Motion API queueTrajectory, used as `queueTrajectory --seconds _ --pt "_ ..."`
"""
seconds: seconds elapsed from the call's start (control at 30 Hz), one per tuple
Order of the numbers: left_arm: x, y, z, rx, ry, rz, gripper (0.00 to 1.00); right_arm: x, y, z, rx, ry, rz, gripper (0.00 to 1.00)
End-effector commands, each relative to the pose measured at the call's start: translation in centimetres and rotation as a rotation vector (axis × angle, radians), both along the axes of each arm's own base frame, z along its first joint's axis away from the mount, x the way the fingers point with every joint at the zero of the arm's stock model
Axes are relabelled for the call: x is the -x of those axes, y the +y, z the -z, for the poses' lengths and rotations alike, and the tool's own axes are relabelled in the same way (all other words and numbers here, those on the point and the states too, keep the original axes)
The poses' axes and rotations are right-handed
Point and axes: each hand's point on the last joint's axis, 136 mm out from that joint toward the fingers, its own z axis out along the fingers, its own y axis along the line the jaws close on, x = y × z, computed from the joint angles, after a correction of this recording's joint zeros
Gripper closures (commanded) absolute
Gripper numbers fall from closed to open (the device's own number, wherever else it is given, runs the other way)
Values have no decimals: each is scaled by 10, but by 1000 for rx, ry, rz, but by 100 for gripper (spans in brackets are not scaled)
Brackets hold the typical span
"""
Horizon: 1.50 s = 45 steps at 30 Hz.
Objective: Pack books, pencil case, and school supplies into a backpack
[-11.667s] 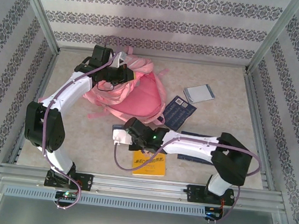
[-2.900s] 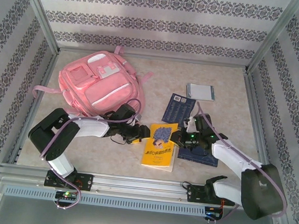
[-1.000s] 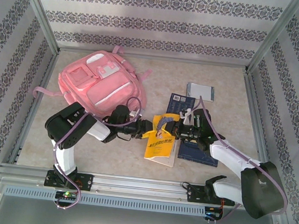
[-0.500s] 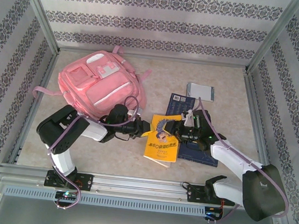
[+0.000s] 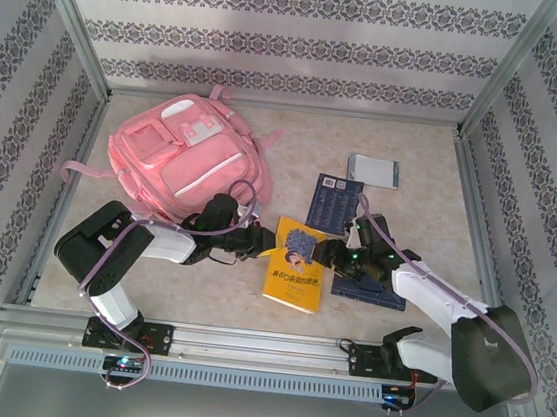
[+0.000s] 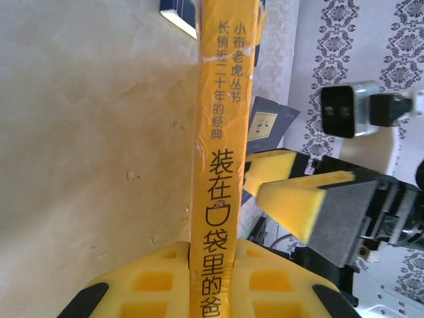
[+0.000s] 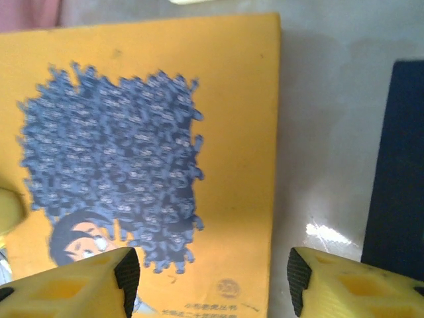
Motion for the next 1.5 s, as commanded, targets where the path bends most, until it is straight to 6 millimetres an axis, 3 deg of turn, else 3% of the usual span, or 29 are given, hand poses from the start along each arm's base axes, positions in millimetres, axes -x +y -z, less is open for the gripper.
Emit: queueTrajectory --seconds 0.0,0.33,0.43,0.5,0.6,0.67,0.73,0.8,0.93,1.07,1.17,1.3,1.47 --pt "-5 -8 -17 27 -53 30 86 3 10 10 -46 32 -38 43" --pt "2 -26 -13 49 -7 108 63 5 30 24 -58 69 -93 59" --pt "4 -30 -7 42 10 124 61 4 32 22 -58 62 -100 61" --pt "4 -31 -6 40 16 131 65 4 30 21 -46 57 -99 61" --pt "3 -31 -9 28 4 140 82 1 23 12 -12 27 -91 59" --pt "-1 -29 -19 2 -27 129 94 -2 16 -1 20 -15 -72 50" --pt "-6 -26 -39 -13 -85 111 100 -7 7 -19 50 -65 -44 41" --pt "-12 -22 -67 -29 -147 86 100 -10 3 -40 54 -118 -23 38" --pt "-27 -7 -140 -30 -304 -15 100 -15 -1 -90 7 -237 27 33" --pt "-38 11 -214 15 -450 -165 100 -25 5 -151 -165 -369 120 16" --pt "-44 20 -260 80 -523 -253 100 -30 19 -199 -361 -447 138 10" --pt "-48 32 -309 169 -615 -349 100 -33 35 -247 -579 -512 138 6" --pt "-51 40 -355 258 -682 -422 100 -36 50 -282 -696 -568 133 4"
